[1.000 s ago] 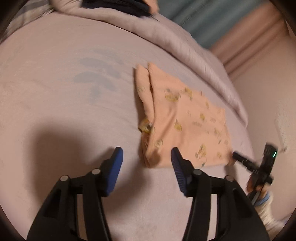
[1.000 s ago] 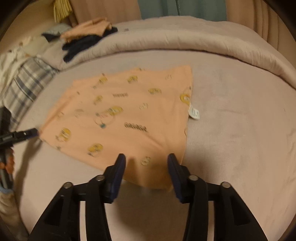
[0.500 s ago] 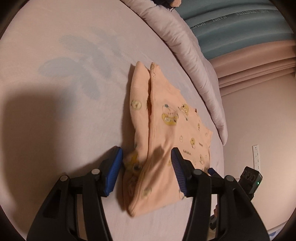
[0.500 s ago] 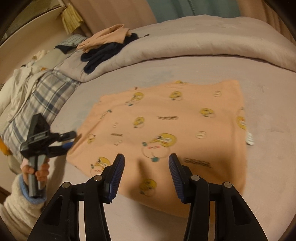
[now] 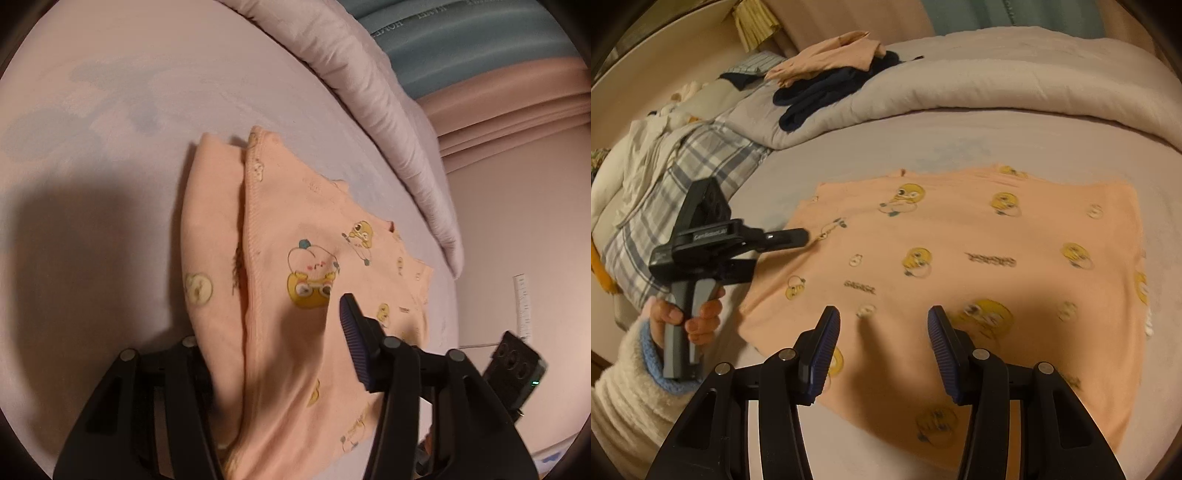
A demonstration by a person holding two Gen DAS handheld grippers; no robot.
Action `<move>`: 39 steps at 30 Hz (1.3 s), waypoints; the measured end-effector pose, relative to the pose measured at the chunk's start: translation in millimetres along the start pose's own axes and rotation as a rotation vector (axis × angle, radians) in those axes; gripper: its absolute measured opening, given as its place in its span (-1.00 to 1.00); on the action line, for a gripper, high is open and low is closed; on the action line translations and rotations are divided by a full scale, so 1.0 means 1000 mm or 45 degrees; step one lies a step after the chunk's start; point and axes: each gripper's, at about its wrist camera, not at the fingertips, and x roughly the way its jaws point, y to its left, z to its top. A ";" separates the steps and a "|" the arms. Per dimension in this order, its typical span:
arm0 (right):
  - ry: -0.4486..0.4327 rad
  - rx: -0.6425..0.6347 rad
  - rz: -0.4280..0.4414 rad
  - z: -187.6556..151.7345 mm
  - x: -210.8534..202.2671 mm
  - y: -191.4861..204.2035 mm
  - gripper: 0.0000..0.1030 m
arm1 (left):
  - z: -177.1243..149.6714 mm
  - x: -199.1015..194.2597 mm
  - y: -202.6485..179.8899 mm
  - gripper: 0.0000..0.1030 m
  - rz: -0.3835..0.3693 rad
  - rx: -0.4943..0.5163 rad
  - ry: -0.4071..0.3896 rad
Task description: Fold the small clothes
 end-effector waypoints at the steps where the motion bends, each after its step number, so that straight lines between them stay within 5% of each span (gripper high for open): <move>1: 0.006 -0.007 -0.012 0.003 0.004 0.002 -0.03 | 0.001 0.003 -0.004 -0.54 0.056 0.025 0.010; 4: 0.031 -0.018 -0.043 0.011 0.016 0.009 -0.04 | -0.002 0.002 -0.009 -0.73 0.106 0.055 0.000; 8: 0.048 -0.025 -0.135 0.023 0.037 0.015 -0.52 | -0.003 -0.008 -0.017 -0.75 0.110 0.067 -0.039; 13: 0.101 0.049 -0.188 0.039 0.065 0.000 -0.79 | -0.006 -0.015 -0.037 -0.75 0.161 0.145 -0.044; 18: 0.129 0.052 -0.168 0.041 0.052 0.001 -0.79 | -0.006 -0.018 -0.050 -0.75 0.210 0.175 -0.055; 23: 0.111 0.012 -0.066 0.001 0.017 0.018 -0.79 | -0.007 -0.021 -0.056 -0.83 0.265 0.187 -0.070; 30: 0.186 -0.039 -0.072 -0.029 0.031 0.029 -0.79 | -0.009 -0.025 -0.072 -0.85 0.305 0.184 -0.091; 36: 0.061 0.200 0.105 -0.022 -0.001 -0.011 -0.75 | -0.010 -0.017 -0.105 -0.87 0.320 0.248 -0.096; 39: -0.013 0.417 0.231 -0.020 -0.013 -0.048 -0.44 | -0.014 -0.002 -0.127 -0.88 0.335 0.296 -0.074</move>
